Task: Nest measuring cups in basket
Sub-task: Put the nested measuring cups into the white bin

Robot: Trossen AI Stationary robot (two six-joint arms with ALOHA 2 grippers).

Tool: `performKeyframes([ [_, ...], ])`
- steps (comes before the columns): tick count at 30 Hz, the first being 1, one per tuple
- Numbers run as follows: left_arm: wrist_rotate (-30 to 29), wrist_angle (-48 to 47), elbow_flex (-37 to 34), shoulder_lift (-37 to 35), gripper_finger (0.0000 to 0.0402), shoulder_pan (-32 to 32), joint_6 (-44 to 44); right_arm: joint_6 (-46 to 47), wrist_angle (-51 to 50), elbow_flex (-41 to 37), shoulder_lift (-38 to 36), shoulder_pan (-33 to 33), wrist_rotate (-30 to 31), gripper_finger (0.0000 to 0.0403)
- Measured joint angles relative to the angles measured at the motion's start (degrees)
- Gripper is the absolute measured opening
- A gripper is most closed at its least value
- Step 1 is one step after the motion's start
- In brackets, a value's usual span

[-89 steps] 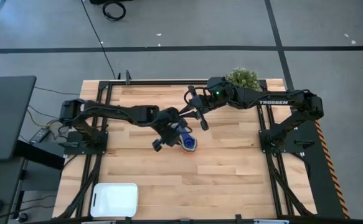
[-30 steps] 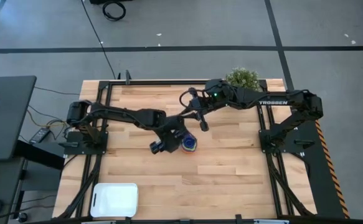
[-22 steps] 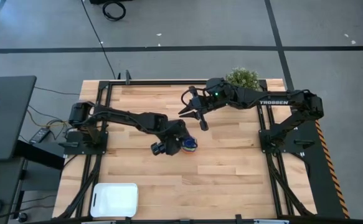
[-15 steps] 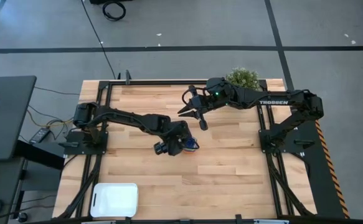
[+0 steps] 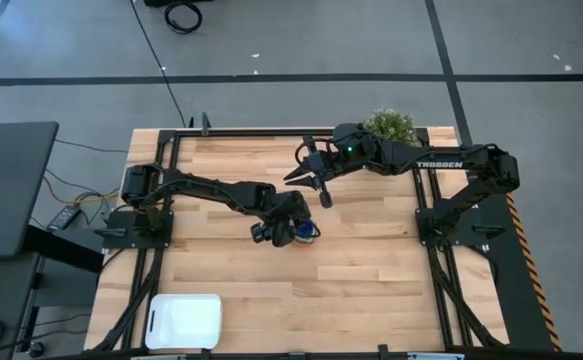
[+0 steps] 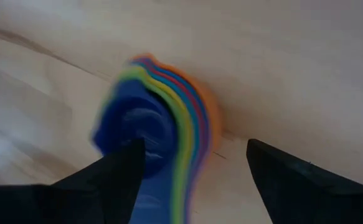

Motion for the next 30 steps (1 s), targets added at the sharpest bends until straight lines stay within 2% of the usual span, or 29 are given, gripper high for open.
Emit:
performKeyframes([
  [6,-0.37,3.25,0.01,2.70,0.0289,0.28,1.30,0.00,0.82,-0.07,0.02,0.00,0.00,0.0057],
  [25,-1.27,2.14,0.01,3.42,0.0289,2.16,19.38,0.00,2.37,-0.09,0.07,0.00,0.00,0.0057],
  [30,-0.81,2.14,0.01,3.42,0.0289,2.21,21.13,0.00,2.49,-0.09,0.07,0.00,-0.02,0.0057],
])
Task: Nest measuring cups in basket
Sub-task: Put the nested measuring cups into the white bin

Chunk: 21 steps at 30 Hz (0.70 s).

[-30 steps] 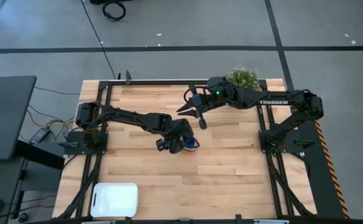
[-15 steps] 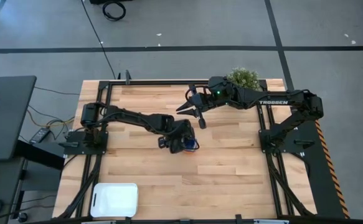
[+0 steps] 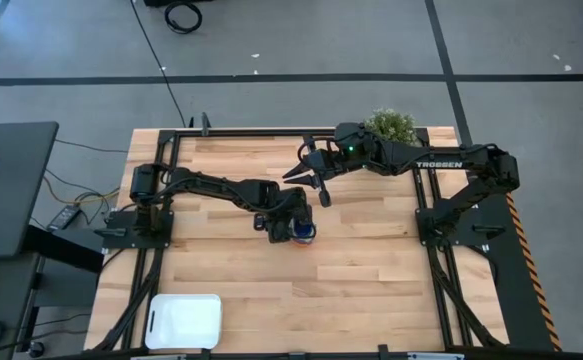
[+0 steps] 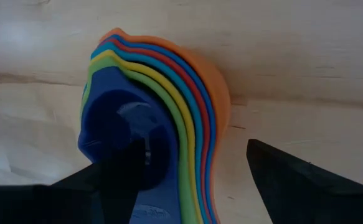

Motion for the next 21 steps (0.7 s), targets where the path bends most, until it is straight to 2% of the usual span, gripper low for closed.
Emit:
performKeyframes([
  [21,1.25,1.40,0.17,0.71,0.0289,0.00,-0.25,0.00,-0.02,0.00,0.00,0.00,0.00,0.0057],
])
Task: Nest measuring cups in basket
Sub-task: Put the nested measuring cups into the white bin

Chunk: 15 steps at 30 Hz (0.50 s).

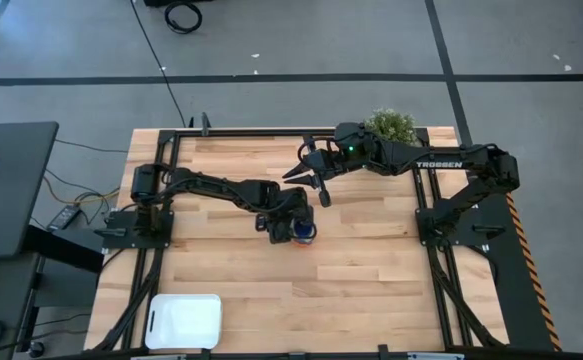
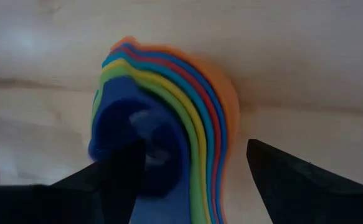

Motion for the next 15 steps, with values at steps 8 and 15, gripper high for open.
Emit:
performKeyframes([
  [8,3.07,1.36,0.10,1.89,0.0288,0.15,1.70,0.00,0.68,0.00,0.00,0.00,-0.02,0.0057],
  [15,3.03,1.73,0.04,1.98,0.0288,0.61,0.25,-0.02,1.13,0.01,0.00,0.02,-0.02,0.0057],
])
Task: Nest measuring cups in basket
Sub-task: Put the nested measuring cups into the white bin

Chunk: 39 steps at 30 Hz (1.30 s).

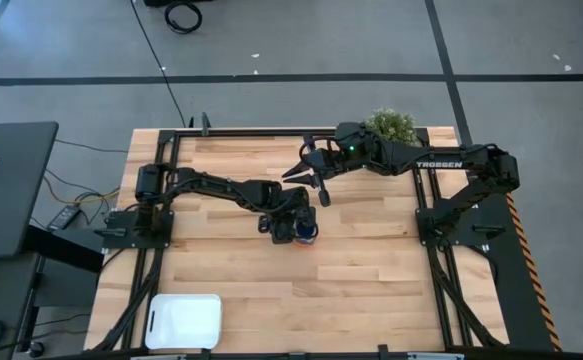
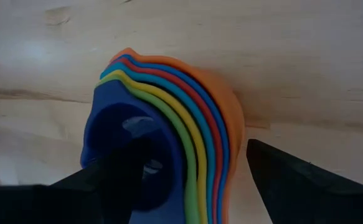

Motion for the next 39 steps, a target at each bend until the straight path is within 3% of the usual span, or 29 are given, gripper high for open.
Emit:
performKeyframes([
  [10,0.01,0.82,-0.05,0.10,0.0271,-0.04,-3.03,0.00,0.39,0.00,0.00,0.00,0.00,0.0057],
  [26,-0.07,0.80,-0.09,0.10,0.0178,-0.11,-3.04,0.01,0.37,-0.01,0.00,0.00,0.00,0.0057],
  [39,-0.20,0.78,-0.14,0.12,0.0155,-0.79,-3.34,0.02,0.35,-0.01,0.00,0.00,0.00,0.0057],
])
